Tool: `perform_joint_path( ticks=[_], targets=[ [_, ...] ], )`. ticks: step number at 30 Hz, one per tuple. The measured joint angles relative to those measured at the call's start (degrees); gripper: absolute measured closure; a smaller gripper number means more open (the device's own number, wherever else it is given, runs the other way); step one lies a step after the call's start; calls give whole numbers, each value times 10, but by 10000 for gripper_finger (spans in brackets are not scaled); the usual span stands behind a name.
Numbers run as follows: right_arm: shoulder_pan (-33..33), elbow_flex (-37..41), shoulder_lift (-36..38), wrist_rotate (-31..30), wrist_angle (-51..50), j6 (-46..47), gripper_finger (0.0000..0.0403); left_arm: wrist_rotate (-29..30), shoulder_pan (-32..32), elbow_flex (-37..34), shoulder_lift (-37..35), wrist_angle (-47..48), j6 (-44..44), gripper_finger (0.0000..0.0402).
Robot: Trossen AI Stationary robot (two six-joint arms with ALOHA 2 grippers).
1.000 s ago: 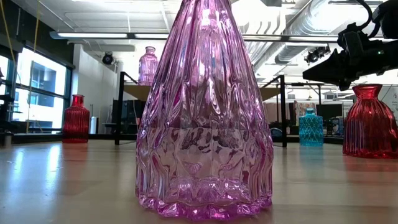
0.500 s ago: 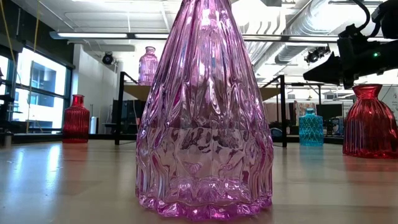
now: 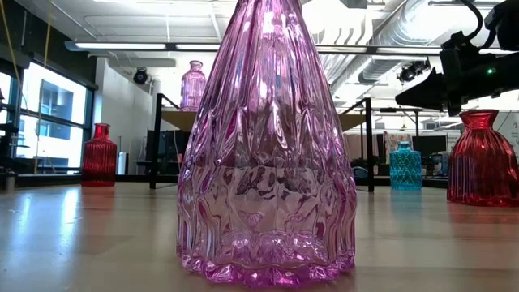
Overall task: Sort vases onto shelf
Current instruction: Put the bottom red vase on the shelf aligned with the other red vase
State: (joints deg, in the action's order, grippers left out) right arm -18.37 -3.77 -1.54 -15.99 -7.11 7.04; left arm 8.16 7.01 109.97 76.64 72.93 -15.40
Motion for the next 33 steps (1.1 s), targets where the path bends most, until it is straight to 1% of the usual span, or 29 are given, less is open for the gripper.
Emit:
perform_joint_path(
  ticks=[3, 4, 9, 11, 15, 17, 20, 26, 29, 33],
  targets=[
    [0, 0, 0, -4, 6, 15, 355, 0, 0, 0, 0, 0, 0, 307],
    [0, 1, 0, -5, 18, 45, 355, 0, 0, 0, 0, 0, 0, 307],
    [0, 1, 0, 3, 125, 267, 355, 0, 0, -1, 5, 1, 0, 307],
    [0, 1, 0, 24, 164, 330, 355, 0, 0, -1, 3, 1, 0, 307],
    [0, 1, 0, 98, 238, 449, 355, 0, 0, -1, 4, 1, 5, 307],
    [0, 1, 0, 124, 284, 495, 355, 0, 0, -1, 4, 1, 8, 307],
    [0, 1, 0, 148, 379, 504, 355, 0, 1, -1, 4, 1, 15, 307],
    [0, -1, 0, 149, 583, 480, 355, 1, 1, -1, 4, 1, 21, 307],
    [0, -26, 0, 146, 596, 432, 355, 1, 1, -1, 4, 1, 20, 307],
    [0, -88, -16, 145, 529, 369, 355, 1, 1, -1, 4, 1, 20, 307]
  ],
)
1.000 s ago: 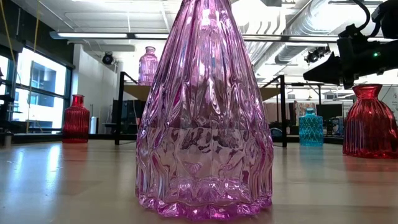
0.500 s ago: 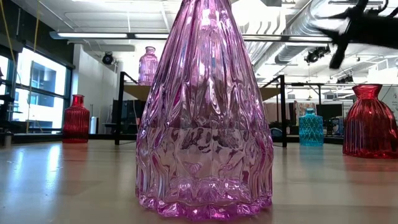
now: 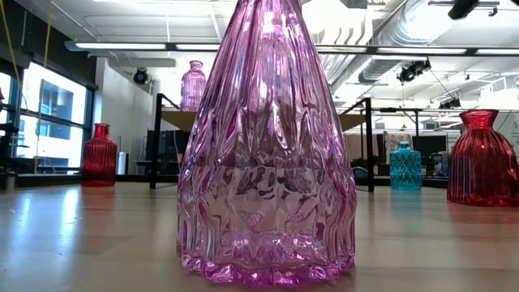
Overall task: Sort vases onto shelf
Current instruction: Put the bottom red vase on the shelf aligned with the other red vase
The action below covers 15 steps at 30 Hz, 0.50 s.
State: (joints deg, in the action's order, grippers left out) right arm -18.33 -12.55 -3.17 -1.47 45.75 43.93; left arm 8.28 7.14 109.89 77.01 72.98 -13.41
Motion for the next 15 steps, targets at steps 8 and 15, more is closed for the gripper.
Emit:
perform_joint_path(
  ticks=[8, 15],
  targets=[
    [0, -188, -86, 2, -400, -54, 351, 0, 0, 0, 0, 0, 0, 307],
    [0, -351, -213, 11, -769, -6, 308, 0, 0, 0, 0, 0, 1, 307]
  ],
)
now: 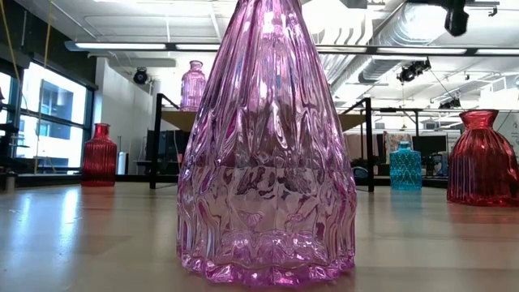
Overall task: Sort vases onto shelf
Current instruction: Put the bottom red vase on the shelf aligned with the other red vase
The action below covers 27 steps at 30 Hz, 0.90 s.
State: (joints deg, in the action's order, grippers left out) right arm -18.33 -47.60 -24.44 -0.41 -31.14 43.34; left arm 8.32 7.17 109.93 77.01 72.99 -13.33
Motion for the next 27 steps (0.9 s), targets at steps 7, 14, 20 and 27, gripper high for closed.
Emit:
perform_joint_path(
  ticks=[7, 14, 20, 27],
  targets=[
    [1, -98, -112, 112, -262, 140, 280, 1, 17, 0, 0, 0, 6, 307],
    [45, -74, -188, 142, -414, 236, 279, 1, 26, 0, 0, 20, 9, 307],
    [100, -34, -230, 143, -404, 290, 279, 1, 26, 0, 0, 42, 1, 307],
    [167, -29, -285, 124, -372, 346, 279, 0, 26, 0, 0, 43, 0, 307]
  ],
)
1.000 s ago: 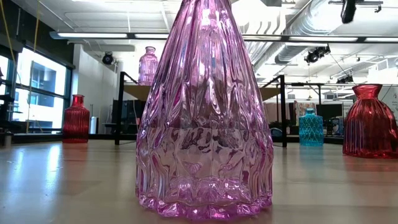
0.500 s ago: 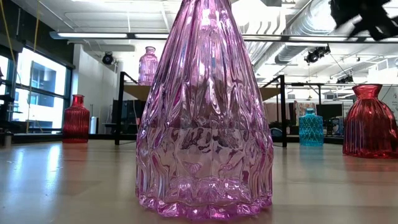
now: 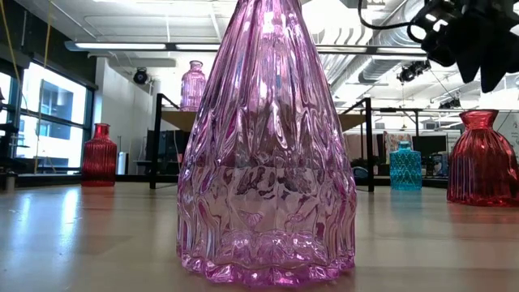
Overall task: Sort vases onto shelf
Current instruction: Put the bottom red vase on the shelf aligned with the other red vase
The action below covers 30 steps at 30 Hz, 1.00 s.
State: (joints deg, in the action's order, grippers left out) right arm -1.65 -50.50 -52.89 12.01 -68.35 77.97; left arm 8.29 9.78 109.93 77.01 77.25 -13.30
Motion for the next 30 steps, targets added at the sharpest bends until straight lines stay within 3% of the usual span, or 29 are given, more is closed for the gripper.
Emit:
perform_joint_path(
  ticks=[9, 24, 30],
  targets=[
    [70, 0, -75, -27, 1, 30, 279, 10, 0, 0, 0, 14, 0, 307],
    [104, 0, -150, -58, 20, 22, 279, 33, 0, 0, 0, 16, 4, 307],
    [108, 0, -170, -58, 31, 15, 318, 60, 0, 0, 0, 33, 4, 307]
  ],
)
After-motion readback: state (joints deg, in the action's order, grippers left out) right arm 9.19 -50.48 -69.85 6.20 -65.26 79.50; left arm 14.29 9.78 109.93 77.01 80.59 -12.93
